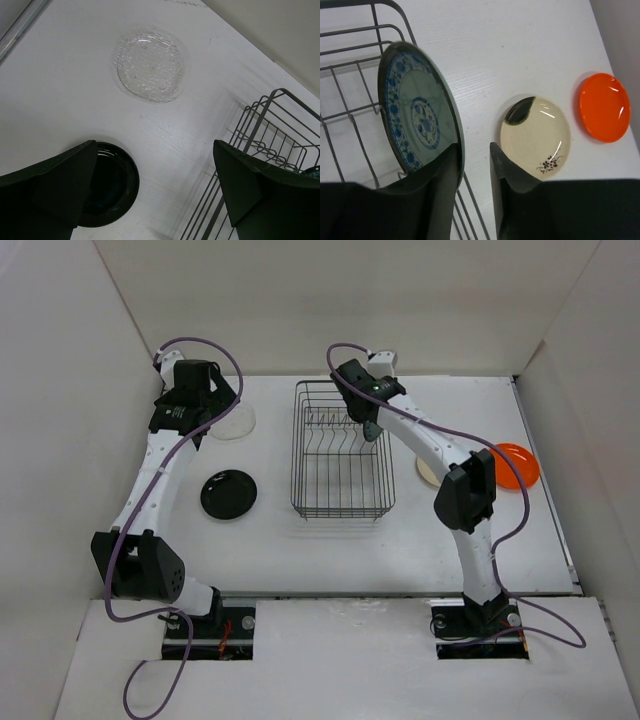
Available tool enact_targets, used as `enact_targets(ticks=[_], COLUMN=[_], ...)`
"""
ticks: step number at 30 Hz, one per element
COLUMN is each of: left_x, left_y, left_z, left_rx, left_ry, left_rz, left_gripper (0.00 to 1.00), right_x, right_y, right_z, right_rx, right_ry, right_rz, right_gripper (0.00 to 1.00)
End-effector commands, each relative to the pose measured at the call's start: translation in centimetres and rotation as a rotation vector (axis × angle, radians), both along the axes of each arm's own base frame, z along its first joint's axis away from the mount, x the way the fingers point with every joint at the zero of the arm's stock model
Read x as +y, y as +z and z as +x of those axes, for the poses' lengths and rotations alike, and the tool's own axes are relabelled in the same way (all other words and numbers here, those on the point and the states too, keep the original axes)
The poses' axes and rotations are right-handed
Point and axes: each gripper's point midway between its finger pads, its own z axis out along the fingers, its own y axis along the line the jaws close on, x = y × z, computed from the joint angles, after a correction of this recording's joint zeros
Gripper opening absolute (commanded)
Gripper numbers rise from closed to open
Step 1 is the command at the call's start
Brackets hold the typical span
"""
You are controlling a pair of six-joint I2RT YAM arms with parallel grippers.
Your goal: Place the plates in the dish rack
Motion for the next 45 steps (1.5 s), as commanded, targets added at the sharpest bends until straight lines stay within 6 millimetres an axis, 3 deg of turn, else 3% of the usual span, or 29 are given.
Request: enact_targets(ticks=[1,2,3,6,9,12,13,14,16,17,18,19,20,22,23,24,25,26,27,28,31,33,36,38,41,45], left_x=[0.0,0.0,0.0,0.0,0.1,0.1,0.1,-0.2,-0.6,-0.8,-1.1,-1.9,-2.4,-3.9,-4.3,-4.5,-4.5,-4.9,-5.1,-5.1,-5.4,-5.5,-5.5,-5.4,-5.4,-5.5], left_y=[3.7,3.7,3.7,3.7,3.7,3.7,3.7,3.7,3.8,3.8,3.6,4.0,4.2,4.5,4.2,4.2,4.2,3.8,3.8,3.4,3.4,3.4,3.9,5.0,5.2,5.3], left_z=[-0.2,-0.2,-0.2,-0.2,-0.2,-0.2,-0.2,-0.2,0.0,0.0,0.1,0.1,0.1,0.3,0.4,0.4,0.4,0.5,0.5,0.7,0.6,0.6,0.4,0.1,0.2,0.1], left_rx=[-0.102,-0.102,-0.102,-0.102,-0.100,-0.100,-0.100,-0.099,-0.107,-0.106,-0.106,-0.124,-0.137,-0.156,-0.160,-0.160,-0.160,-0.149,-0.148,-0.139,-0.139,-0.138,-0.149,-0.182,-0.191,-0.199], left_ry=[-0.005,-0.005,-0.005,-0.005,-0.010,-0.010,-0.010,-0.020,-0.040,-0.050,-0.072,-0.123,-0.158,-0.236,-0.252,-0.262,-0.262,-0.284,-0.292,-0.291,-0.303,-0.311,-0.312,-0.318,-0.323,-0.337], left_rz=[-0.003,-0.003,-0.003,-0.003,0.004,0.004,0.004,-0.002,-0.015,-0.022,-0.021,-0.032,-0.041,-0.076,-0.086,-0.091,-0.091,-0.104,-0.109,-0.109,-0.116,-0.121,-0.121,-0.111,-0.103,-0.097], left_gripper=[1.00,1.00,1.00,1.00,1.00,1.00,1.00,1.00,1.00,1.00,1.00,1.00,1.00,1.00,1.00,1.00,1.00,1.00,1.00,1.00,1.00,1.00,1.00,1.00,1.00,1.00], right_x=[1.0,1.2,1.3,2.0,2.1,2.1,1.3,0.2,-1.9,-2.9,-4.3,-3.8,-7.3,-10.2,-13.1,-14.3,-14.9,-14.7,-15.7,-15.9,-17.3,-17.0,-18.1,-18.7,-20.0,-20.8], right_y=[0.5,0.3,0.3,0.4,2.1,4.4,4.7,5.6,5.6,3.0,6.0,5.4,5.1,3.8,3.1,0.4,1.3,0.7,0.1,-1.3,-4.3,-6.2,-9.9,-10.5,-10.7,-12.5], right_z=[0.1,0.3,0.3,0.1,0.1,-0.5,-0.5,-1.3,-1.4,-1.5,-2.7,-3.3,-3.1,-5.1,-5.8,-7.3,-8.5,-9.4,-10.1,-11.4,-12.8,-12.9,-12.6,-12.0,-11.1,-10.1], right_rx=[-0.017,-0.012,-0.012,-0.011,-0.043,-0.075,-0.070,-0.067,-0.048,-0.027,-0.103,-0.085,-0.114,-0.166,-0.181,-0.154,-0.202,-0.197,-0.207,-0.200,-0.162,-0.118,-0.038,-0.035,-0.065,-0.027], right_ry=[0.018,0.025,0.025,0.044,0.049,0.066,0.060,0.062,0.074,0.084,0.117,0.210,0.185,0.209,0.155,0.110,0.112,0.144,0.129,0.130,0.083,0.107,0.036,0.024,-0.010,-0.048], right_rz=[0.000,0.010,0.010,0.028,0.059,0.109,0.125,0.155,0.275,0.305,0.377,0.487,0.542,0.626,0.653,0.666,0.688,0.730,0.746,0.763,0.798,0.854,0.881,0.897,0.889,0.916], right_gripper=[0.37,0.41,0.52,0.53,0.58,0.75,0.85,0.88,0.89,0.96,0.98,1.00,1.00,1.00,1.00,1.00,1.00,1.00,0.99,0.99,0.95,0.91,0.86,0.86,0.83,0.82])
